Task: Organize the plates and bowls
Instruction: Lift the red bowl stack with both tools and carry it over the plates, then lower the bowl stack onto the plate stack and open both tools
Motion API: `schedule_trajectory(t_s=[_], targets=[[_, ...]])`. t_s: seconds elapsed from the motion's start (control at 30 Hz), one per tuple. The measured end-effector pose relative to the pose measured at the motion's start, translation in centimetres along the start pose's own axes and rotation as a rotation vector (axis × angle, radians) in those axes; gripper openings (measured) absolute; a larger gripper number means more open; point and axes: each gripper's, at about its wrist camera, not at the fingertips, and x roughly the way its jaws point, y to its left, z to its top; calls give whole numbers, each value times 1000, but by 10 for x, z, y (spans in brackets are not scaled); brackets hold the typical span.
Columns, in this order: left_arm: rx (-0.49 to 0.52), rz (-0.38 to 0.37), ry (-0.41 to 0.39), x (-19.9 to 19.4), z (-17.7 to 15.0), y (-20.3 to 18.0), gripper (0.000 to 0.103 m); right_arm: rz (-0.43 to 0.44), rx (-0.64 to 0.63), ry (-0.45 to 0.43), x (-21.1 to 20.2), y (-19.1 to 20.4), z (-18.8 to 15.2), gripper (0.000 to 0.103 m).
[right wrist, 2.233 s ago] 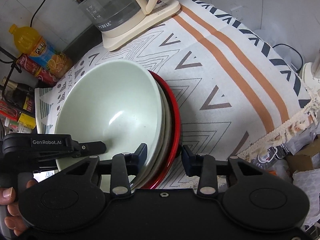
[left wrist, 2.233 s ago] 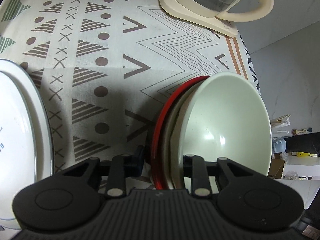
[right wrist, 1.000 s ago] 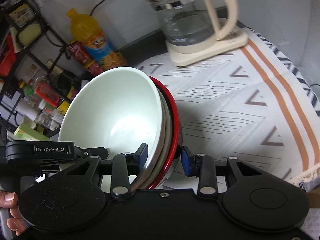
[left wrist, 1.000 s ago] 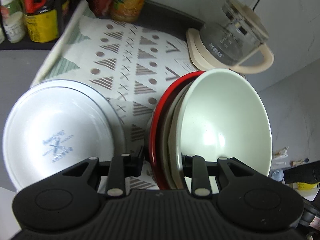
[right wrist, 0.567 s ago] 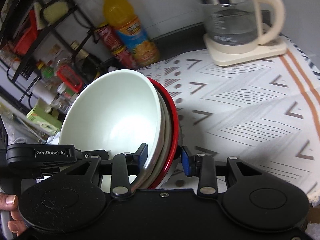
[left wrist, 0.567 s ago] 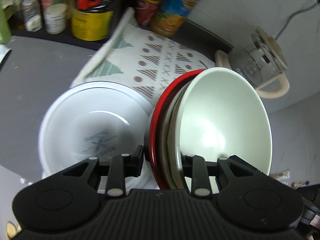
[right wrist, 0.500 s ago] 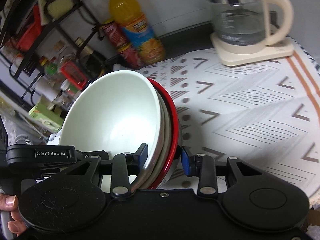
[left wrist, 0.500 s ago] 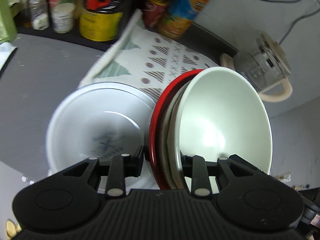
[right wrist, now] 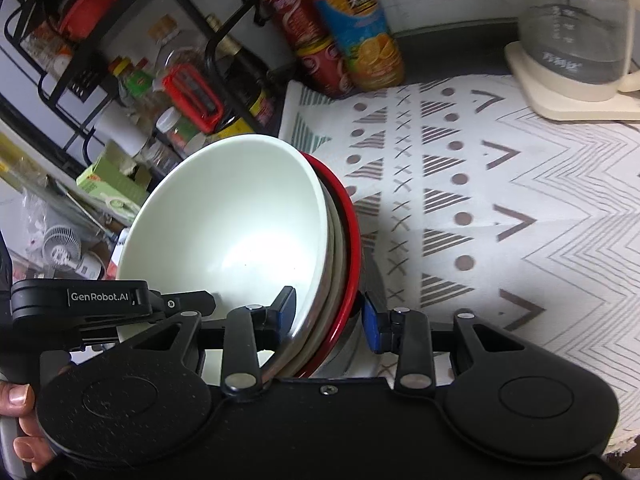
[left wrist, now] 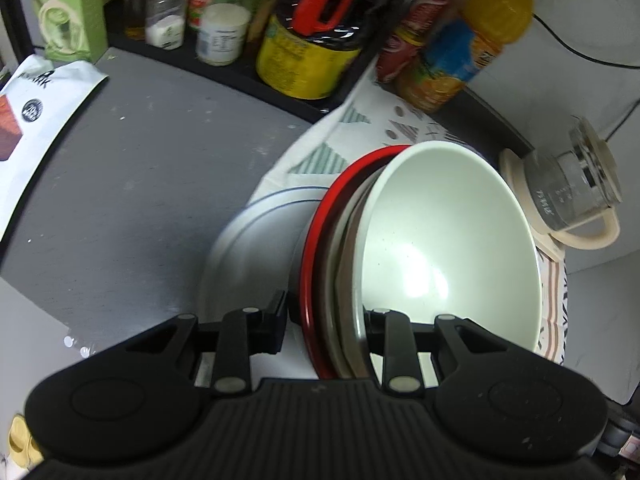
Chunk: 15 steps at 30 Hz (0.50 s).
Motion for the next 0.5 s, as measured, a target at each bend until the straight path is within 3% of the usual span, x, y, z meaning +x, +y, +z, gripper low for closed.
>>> schedule_trajectory(t_s=[0.5], targets=[[-30, 20, 53, 20, 5, 27, 28, -6, -6, 89, 33, 10, -4, 35]])
